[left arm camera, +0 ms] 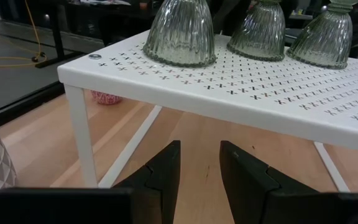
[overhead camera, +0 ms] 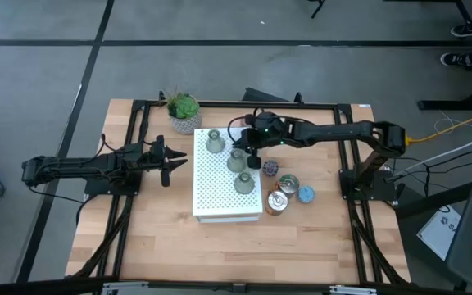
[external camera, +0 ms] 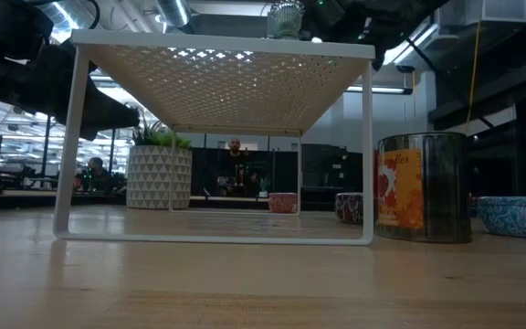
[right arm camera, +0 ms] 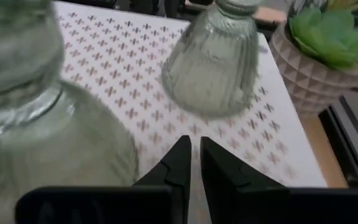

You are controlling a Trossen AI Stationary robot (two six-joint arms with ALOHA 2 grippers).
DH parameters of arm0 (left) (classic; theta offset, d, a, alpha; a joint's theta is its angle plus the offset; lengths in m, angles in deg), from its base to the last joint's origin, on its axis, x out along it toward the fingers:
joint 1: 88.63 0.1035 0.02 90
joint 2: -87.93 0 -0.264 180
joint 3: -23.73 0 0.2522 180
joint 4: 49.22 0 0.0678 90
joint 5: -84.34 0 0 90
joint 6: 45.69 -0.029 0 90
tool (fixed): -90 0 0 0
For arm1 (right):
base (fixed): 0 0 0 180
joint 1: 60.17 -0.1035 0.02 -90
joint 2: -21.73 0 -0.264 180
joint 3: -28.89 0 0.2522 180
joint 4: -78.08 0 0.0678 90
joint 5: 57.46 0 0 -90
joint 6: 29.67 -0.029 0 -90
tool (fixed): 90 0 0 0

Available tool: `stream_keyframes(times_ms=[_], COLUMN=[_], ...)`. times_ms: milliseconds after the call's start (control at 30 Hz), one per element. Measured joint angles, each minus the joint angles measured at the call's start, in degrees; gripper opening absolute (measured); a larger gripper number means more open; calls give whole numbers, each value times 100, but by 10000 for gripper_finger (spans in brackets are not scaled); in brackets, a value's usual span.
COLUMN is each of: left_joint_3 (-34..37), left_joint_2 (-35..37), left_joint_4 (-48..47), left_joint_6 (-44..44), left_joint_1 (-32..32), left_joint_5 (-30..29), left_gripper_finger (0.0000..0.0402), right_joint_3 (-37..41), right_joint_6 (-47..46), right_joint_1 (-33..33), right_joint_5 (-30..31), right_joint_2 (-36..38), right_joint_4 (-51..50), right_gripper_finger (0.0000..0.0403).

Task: Pick & Place candle stick holders
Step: Adjust the green glass candle holder on the shelf

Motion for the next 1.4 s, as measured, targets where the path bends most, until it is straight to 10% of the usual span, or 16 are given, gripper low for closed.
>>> stream_keyframes(times_ms=[433, 1400], left_joint_3=[-1, -2], left_joint_2=[0, 0], left_joint_4=[3, 1], left_joint_6=[0, -1], left_joint_1=[2, 0], left_joint_5=[-1, 0], left_gripper_finger=[107, 107], right_joint_3=[265, 872], right_joint_6=[-193, -678], right_joint_1=[-57, -759], right_joint_5=[-801, -315], right_joint_2=[1634, 716], right_joint_4=[-1837, 568], right_gripper_finger=[38, 38])
